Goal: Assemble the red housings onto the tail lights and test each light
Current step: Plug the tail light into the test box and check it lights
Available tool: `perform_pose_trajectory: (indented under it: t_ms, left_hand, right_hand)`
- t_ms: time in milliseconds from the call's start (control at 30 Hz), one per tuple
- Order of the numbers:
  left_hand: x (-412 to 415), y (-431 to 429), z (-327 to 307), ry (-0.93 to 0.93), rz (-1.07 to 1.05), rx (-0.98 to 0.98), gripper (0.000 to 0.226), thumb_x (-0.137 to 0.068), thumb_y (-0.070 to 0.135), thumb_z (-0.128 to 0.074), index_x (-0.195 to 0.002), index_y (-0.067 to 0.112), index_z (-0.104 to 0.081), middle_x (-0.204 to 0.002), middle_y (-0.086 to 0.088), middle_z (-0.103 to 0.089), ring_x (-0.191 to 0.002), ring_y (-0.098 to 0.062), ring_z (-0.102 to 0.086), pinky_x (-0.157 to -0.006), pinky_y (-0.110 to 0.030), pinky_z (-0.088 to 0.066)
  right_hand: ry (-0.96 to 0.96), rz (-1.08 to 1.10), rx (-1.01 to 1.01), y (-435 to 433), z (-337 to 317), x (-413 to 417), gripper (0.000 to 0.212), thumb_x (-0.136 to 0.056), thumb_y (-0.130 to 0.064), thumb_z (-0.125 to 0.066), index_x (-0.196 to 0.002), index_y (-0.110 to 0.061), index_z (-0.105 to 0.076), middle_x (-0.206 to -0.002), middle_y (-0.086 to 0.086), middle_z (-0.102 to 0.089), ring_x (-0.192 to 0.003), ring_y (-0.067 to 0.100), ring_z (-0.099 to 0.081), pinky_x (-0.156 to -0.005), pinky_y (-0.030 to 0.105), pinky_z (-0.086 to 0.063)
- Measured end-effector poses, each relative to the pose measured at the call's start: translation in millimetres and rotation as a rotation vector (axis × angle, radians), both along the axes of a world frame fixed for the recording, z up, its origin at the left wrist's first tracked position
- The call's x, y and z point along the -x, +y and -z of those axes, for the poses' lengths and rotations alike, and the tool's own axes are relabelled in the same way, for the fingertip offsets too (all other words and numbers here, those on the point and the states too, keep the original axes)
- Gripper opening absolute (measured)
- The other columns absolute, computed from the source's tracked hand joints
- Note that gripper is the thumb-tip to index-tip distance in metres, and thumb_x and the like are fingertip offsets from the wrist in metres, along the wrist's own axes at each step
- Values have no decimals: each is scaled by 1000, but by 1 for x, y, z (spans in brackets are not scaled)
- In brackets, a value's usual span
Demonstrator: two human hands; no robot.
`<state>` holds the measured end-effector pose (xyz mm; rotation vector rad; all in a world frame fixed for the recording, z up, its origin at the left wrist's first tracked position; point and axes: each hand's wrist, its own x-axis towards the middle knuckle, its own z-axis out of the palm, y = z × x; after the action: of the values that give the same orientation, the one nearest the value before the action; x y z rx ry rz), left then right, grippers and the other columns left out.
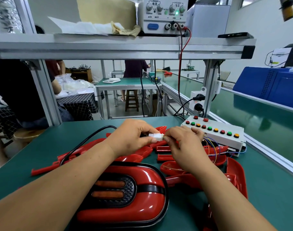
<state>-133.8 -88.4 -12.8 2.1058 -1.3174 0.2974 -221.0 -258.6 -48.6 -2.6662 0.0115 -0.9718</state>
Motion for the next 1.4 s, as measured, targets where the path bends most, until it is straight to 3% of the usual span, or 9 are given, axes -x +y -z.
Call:
perform_pose_trajectory:
  t_ms: [167, 300, 400, 467, 600, 833, 933, 1133, 1400]
  left_hand:
    - [8, 2, -2, -26, -37, -73, 28, -86, 19, -74, -114, 18, -74, -101, 2, -72, -94, -9, -63, -89, -20, -46]
    - [13, 40, -12, 67, -257, -138, 62, -94, 25, -63, -149, 30, -35, -143, 3, -45, -128, -12, -45, -105, -16, -27]
    - [22, 100, -11, 333, -300, -121, 82, -83, 48, -68, -150, 41, -20, -149, 8, -33, -130, -5, -39, -109, -21, -29]
    - [39, 130, 0, 454, -220, -377, 119, -59, 71, -78, -146, 56, 1, -154, 26, -10, -143, 2, -13, -118, -24, -16]
    - [59, 143, 28, 429, -151, -662, 136, -39, 86, -74, -121, 73, 33, -136, 47, 31, -141, 3, 19, -122, -37, -4]
    - [66, 128, 42, 338, -285, -413, 145, -33, 87, -72, -122, 67, 41, -122, 52, 19, -122, 4, -25, -82, -14, -38]
    - [59, 121, 51, 310, -312, -316, 145, -34, 88, -69, -123, 64, 43, -128, 40, 9, -123, 2, -23, -91, -17, -38]
    - [45, 119, 52, 343, -313, -335, 143, -33, 94, -64, -118, 63, 47, -136, 36, 12, -129, -1, -18, -111, -28, -33]
    - [42, 123, 49, 341, -283, -310, 139, -40, 91, -67, -121, 66, 43, -142, 38, 16, -142, -5, -12, -115, -35, -31]
  right_hand:
    - [-14, -10, 0, 1, 3, -1, 9, -93, -23, -61, -86, -26, -66, -79, -17, -56, -93, 14, -54, -89, 30, -13]
    - [69, 121, -1, -4, 8, -3, 14, -95, -38, -56, -93, -33, -69, -97, -17, -65, -111, 9, -49, -102, 34, -4]
    - [123, 216, -5, -8, 12, -4, 25, -96, -36, -53, -116, -36, -67, -122, -18, -61, -127, 8, -44, -107, 34, 8]
    - [126, 213, 12, -6, 14, -4, 30, -97, -33, -52, -124, -34, -64, -129, -16, -58, -130, 8, -42, -107, 30, 12]
    - [269, 309, 41, -1, 9, -2, 31, -98, -32, -47, -126, -29, -60, -133, -8, -57, -130, 15, -42, -111, 35, -3]
    - [412, 414, 77, -5, -10, -8, 39, -96, -44, -44, -122, -17, -54, -123, 6, -61, -115, 27, -55, -96, 39, -40]
    - [509, 449, 110, -16, -14, -31, 62, -95, -61, -33, -128, -11, -48, -134, 9, -54, -126, 28, -47, -106, 44, -33]
    - [658, 485, 100, -38, -8, -73, 106, -80, -84, -6, -154, -8, -9, -163, 9, -5, -150, 22, 4, -119, 50, -1]
    - [677, 547, 184, -51, 7, -88, 116, -73, -89, -2, -152, -6, -19, -162, 15, -11, -150, 27, 0, -120, 50, -1]
